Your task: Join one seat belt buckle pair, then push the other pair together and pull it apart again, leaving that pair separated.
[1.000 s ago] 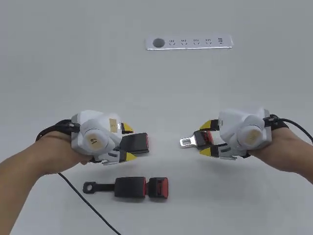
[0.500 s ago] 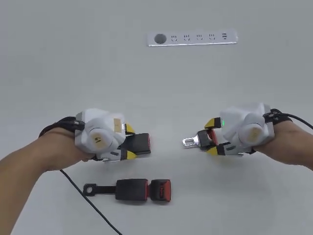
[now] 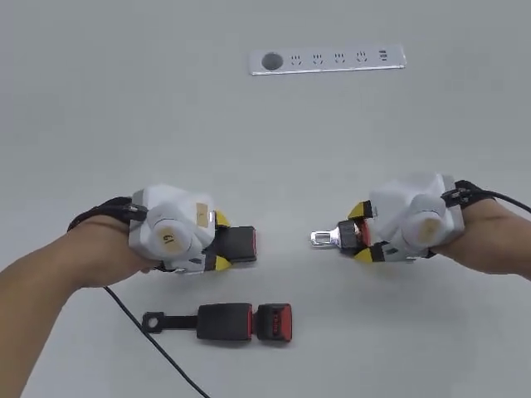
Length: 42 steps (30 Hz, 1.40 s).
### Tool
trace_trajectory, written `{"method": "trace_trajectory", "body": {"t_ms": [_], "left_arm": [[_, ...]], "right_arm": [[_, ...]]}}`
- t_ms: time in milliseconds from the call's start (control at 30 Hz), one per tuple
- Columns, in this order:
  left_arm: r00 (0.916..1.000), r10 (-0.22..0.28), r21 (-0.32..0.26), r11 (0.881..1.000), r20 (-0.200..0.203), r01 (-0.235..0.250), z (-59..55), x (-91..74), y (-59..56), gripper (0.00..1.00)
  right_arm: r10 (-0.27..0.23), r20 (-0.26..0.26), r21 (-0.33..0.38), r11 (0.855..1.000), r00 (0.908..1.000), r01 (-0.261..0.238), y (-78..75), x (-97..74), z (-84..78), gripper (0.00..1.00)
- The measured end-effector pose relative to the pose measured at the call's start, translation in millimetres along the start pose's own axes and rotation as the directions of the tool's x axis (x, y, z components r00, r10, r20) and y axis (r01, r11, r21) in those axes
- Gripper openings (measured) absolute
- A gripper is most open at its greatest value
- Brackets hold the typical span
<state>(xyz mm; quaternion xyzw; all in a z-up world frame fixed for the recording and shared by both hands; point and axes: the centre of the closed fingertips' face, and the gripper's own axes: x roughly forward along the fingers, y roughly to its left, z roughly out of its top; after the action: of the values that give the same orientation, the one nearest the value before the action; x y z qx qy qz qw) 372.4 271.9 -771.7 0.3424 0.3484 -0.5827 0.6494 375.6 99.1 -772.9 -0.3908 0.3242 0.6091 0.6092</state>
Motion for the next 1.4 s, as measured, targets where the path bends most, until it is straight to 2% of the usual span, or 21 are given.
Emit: {"method": "trace_trajectory", "body": {"t_ms": [333,700,800,1033,1400], "left_arm": [[1.0000,-0.001,0.009,1.000,-0.007,0.001,-3.1,3.3,1.8,0.34],[0.9999,-0.011,0.008,1.000,0.006,0.011,-0.7,2.5,2.6,0.34],[0.9999,-0.008,-0.004,1.000,0.011,0.008,-0.9,2.8,3.5,0.34],[0.9998,-0.003,-0.008,1.000,0.019,0.004,-0.8,2.8,2.7,0.34],[0.9998,0.000,-0.006,1.000,0.020,0.000,-2.3,2.7,3.5,0.34]], "right_arm": [[0.005,0.013,-0.008,1.000,0.9999,-0.005,-2.4,-0.2,5.5,0.32],[0.016,0.020,-0.005,1.000,0.9997,-0.016,-4.7,1.6,8.3,0.31],[0.021,0.024,0.014,1.000,0.9995,-0.021,-4.1,3.7,14.1,0.31],[0.027,0.038,0.010,1.000,0.9989,-0.028,-1.1,11.8,24.6,0.31],[-0.006,0.069,0.040,0.999,0.9976,0.004,-0.8,29.1,47.1,0.31]]}}
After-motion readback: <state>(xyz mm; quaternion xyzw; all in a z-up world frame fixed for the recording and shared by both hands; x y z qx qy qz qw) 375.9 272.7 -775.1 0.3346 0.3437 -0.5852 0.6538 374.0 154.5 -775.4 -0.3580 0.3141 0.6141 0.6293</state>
